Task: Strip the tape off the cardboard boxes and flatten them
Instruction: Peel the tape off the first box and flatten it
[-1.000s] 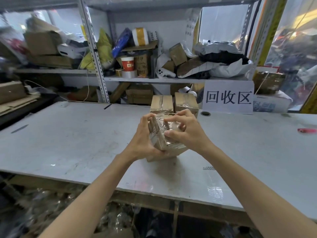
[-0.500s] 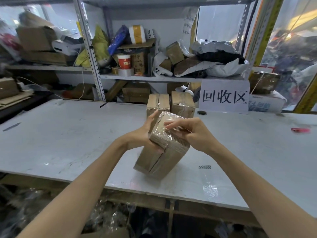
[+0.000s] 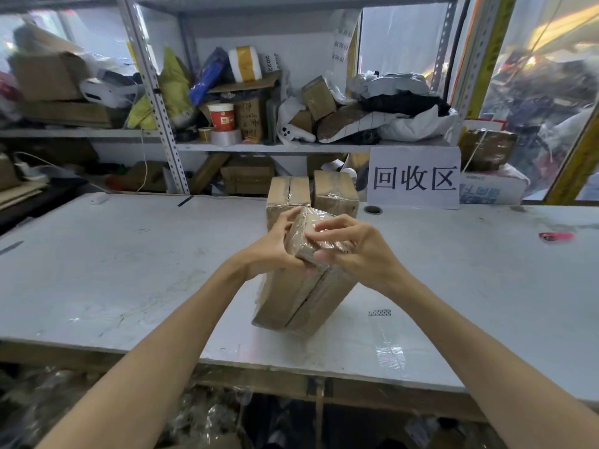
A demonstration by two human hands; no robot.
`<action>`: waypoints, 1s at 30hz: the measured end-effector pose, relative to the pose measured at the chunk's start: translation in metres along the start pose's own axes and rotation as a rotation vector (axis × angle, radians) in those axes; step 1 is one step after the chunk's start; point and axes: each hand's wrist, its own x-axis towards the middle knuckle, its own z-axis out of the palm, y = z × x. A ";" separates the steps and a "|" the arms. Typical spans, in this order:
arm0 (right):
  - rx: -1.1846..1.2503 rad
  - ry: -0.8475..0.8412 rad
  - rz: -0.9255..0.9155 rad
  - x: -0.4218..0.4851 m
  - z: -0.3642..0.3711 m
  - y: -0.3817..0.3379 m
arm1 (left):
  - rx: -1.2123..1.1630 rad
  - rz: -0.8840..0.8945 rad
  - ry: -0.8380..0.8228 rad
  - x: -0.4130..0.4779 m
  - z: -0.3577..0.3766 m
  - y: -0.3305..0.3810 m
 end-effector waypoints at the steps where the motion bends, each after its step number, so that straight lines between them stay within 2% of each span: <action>1: 0.009 0.041 -0.012 0.000 0.002 -0.002 | 0.023 0.025 0.049 -0.001 -0.001 0.002; 6: 0.009 0.099 -0.095 0.004 0.006 -0.008 | 0.197 0.202 0.324 -0.011 -0.007 0.006; 9: -0.032 0.054 -0.028 0.008 0.015 -0.008 | 0.284 0.214 0.384 -0.019 0.000 -0.001; 11: -0.015 0.120 0.006 0.009 0.026 -0.006 | 0.308 0.191 0.419 -0.023 0.006 -0.005; 14: 0.034 0.211 0.012 0.008 0.033 -0.004 | 0.317 0.177 0.419 -0.023 0.006 -0.006; 20: -0.079 0.076 0.015 0.011 0.037 -0.003 | 0.320 0.195 0.427 -0.026 0.006 -0.010; 25: 0.025 0.149 0.073 0.008 0.039 -0.009 | 0.339 0.161 0.442 -0.026 0.008 -0.009; 30: 0.009 0.216 0.071 0.005 0.042 -0.014 | 0.376 0.157 0.462 -0.027 0.008 -0.011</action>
